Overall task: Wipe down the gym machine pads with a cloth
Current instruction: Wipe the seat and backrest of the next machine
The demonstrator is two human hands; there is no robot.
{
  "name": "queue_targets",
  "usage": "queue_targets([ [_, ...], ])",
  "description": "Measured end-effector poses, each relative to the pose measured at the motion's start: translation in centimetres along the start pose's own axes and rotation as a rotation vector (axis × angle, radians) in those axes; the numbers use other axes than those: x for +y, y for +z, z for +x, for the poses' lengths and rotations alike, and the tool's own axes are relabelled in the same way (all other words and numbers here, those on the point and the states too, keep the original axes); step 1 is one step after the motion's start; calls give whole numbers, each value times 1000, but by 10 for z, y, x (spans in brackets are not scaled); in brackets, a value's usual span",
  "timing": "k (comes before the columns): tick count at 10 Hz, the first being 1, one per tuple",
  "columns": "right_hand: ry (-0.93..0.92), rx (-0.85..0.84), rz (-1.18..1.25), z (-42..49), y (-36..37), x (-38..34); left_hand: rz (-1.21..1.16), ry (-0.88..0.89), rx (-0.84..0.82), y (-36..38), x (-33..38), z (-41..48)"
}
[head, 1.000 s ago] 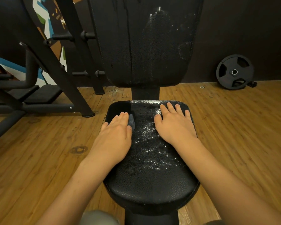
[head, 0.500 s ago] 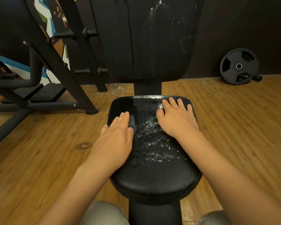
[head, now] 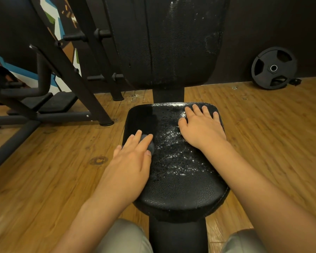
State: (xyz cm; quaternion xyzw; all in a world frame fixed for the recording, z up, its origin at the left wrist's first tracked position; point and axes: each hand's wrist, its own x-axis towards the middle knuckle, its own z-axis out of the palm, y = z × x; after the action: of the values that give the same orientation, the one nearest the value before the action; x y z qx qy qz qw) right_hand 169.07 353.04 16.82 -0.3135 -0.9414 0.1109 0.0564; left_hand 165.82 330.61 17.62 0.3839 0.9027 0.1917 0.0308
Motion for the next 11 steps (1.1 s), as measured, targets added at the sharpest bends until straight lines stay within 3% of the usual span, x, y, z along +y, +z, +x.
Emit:
queue_targets([
  [2, -3, 2, 1, -2, -1, -1, -25, -34, -24, -2, -1, 41],
  [7, -4, -7, -7, -1, 0, 0, -1, 38, -41, -4, -1, -22],
  [11, -4, 0, 11, -2, 1, 0, 85, -2, -18, 3, -1, 136],
])
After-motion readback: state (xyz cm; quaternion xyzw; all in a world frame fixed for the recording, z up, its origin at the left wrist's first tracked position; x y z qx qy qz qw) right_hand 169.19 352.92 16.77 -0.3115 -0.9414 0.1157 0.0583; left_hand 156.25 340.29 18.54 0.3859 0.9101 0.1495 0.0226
